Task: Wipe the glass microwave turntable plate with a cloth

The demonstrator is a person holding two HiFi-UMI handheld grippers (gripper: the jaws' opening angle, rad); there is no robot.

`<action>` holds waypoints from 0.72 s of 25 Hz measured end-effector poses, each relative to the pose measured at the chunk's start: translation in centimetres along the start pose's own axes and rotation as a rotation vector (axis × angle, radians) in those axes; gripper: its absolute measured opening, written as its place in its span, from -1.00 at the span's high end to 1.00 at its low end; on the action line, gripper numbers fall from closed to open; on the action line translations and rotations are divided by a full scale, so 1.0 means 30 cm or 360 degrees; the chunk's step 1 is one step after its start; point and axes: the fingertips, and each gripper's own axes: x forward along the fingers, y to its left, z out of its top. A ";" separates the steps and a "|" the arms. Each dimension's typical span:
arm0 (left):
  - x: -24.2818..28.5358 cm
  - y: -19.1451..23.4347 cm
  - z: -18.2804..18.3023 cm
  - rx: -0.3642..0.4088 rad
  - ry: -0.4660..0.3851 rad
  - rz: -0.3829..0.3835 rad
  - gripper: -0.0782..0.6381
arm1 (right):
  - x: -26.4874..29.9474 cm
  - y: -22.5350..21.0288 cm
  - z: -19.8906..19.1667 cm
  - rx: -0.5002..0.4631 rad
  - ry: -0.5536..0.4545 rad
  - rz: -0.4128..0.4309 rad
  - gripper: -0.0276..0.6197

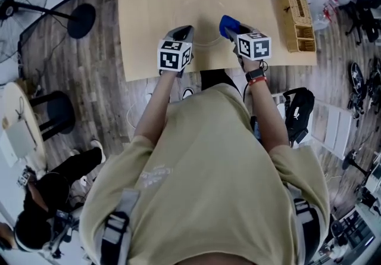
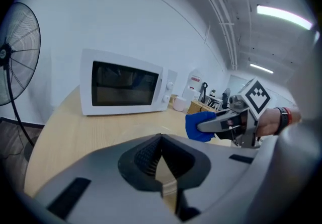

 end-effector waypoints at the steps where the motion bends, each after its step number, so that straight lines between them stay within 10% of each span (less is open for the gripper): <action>1: -0.021 0.006 0.042 0.0011 -0.0048 0.0016 0.73 | -0.018 0.019 0.050 -0.0003 -0.0074 0.0001 0.50; 18: -0.474 -0.020 0.600 0.0279 -0.0787 0.0341 0.73 | -0.453 0.254 0.628 -0.0251 -0.0995 -0.0245 0.51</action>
